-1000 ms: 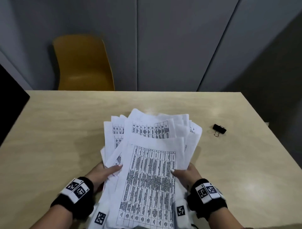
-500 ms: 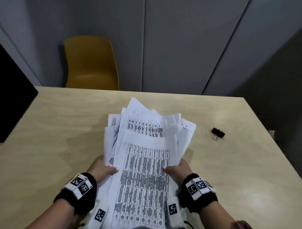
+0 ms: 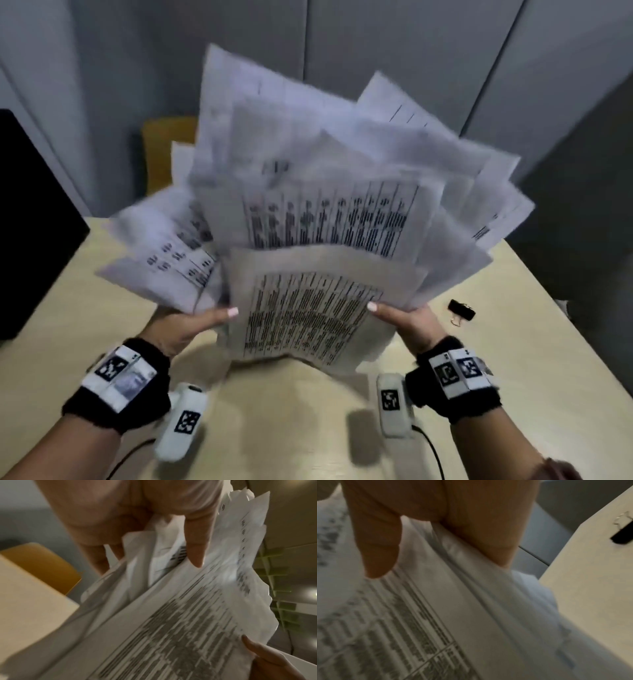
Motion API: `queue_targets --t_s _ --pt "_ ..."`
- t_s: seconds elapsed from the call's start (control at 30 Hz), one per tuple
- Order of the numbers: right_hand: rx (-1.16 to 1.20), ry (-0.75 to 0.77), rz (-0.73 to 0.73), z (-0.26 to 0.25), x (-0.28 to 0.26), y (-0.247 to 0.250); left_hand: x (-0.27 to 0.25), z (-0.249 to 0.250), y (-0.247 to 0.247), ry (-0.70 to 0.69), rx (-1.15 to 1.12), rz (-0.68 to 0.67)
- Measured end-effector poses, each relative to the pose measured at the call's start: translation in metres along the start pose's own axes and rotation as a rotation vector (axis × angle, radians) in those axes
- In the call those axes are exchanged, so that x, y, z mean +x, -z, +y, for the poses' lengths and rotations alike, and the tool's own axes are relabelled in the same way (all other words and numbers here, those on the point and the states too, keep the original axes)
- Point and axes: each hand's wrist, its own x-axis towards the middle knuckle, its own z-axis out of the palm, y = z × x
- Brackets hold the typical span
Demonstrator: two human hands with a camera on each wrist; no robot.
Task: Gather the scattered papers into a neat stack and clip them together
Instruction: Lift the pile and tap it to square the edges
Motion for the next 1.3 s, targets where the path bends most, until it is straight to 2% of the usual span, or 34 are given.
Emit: queue_targets --t_s 0.1,0.23,0.3,0.43,0.53,0.6,0.73,0.8,0.9,1.0,1.13,1.2,1.3 --pt "-0.090 -0.101 0.064 0.031 -0.005 -0.010 -0.010 -0.028 -0.007 0.129 0.059 0.049" --pt "-0.106 -0.144 0.094 0.043 -0.005 -0.018 -0.006 -0.047 -0.023 0.129 -0.067 0.219" --pt "-0.065 -0.109 0.089 0.033 -0.003 -0.016 -0.002 -0.040 -0.019 0.114 -0.108 0.185" --pt "-0.027 -0.002 -0.034 0.010 -0.003 -0.004 0.005 -0.033 0.009 0.103 -0.115 -0.011" --pt "-0.012 0.024 -0.083 0.012 -0.003 0.000 0.004 -0.037 0.017 0.084 -0.151 -0.056" --pt "-0.023 -0.003 -0.094 0.019 0.001 -0.004 0.004 -0.041 0.010 0.106 -0.135 -0.008" --pt "0.059 -0.004 -0.002 0.025 0.010 -0.015 0.006 -0.038 -0.009 0.055 -0.088 0.076" --pt "0.068 0.068 0.036 0.017 0.010 -0.017 0.006 -0.027 -0.013 -0.011 -0.094 0.089" --pt "0.076 0.143 -0.021 0.004 0.009 -0.009 0.010 -0.019 -0.006 -0.155 -0.105 0.037" --pt "0.011 0.135 -0.075 0.003 0.005 -0.001 0.009 -0.029 0.013 -0.100 -0.141 -0.016" --pt "0.005 0.033 -0.046 0.022 0.003 -0.006 0.001 -0.039 0.000 -0.042 -0.176 -0.012" --pt "-0.021 0.058 -0.039 0.023 0.004 -0.013 0.000 -0.033 -0.019 -0.068 -0.125 0.003" --pt "-0.030 0.096 -0.034 0.015 0.005 -0.017 0.005 -0.025 -0.019 -0.038 -0.193 0.095"
